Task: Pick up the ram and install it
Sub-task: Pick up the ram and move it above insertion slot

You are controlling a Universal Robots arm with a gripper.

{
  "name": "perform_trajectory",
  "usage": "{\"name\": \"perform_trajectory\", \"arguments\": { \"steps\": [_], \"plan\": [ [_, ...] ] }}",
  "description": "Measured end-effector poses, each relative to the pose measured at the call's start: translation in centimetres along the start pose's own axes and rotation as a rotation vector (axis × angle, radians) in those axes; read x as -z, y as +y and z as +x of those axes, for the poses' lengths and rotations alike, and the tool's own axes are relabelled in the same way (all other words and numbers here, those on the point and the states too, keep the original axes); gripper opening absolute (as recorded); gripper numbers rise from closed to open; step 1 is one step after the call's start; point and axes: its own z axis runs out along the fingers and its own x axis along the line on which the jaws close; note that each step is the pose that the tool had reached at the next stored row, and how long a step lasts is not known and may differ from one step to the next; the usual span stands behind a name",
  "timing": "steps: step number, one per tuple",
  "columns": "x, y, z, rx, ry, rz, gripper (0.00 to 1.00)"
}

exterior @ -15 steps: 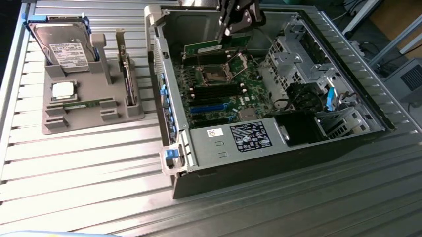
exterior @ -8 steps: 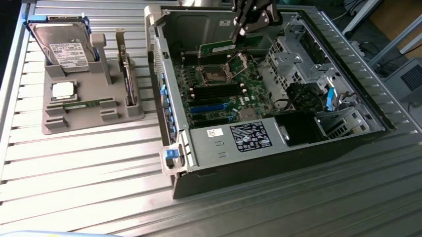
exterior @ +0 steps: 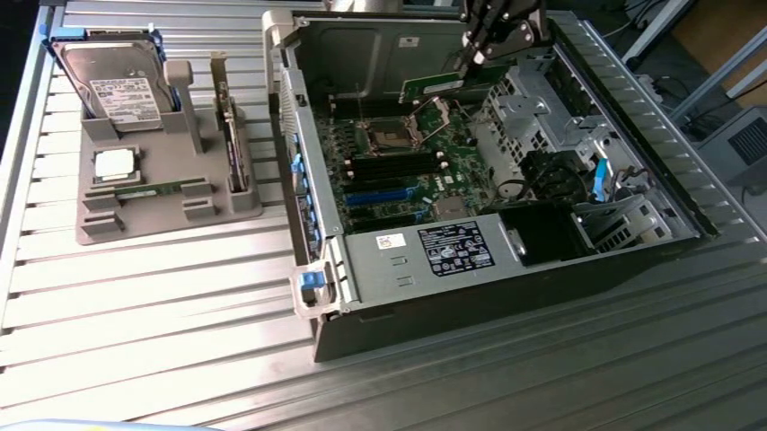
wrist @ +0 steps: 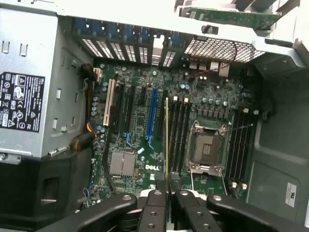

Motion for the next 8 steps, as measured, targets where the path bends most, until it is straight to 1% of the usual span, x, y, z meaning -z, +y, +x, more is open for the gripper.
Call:
{"name": "perform_trajectory", "arguments": {
  "steps": [1,4,8],
  "plan": [
    [0.02,-0.37,0.06,0.000,0.0001,0.0000,0.13],
    [0.04,-0.81,0.11,0.000,0.0000,0.0000,0.13],
    [0.04,-0.85,0.12,0.000,0.0000,0.0000,0.13]
  ]
}}
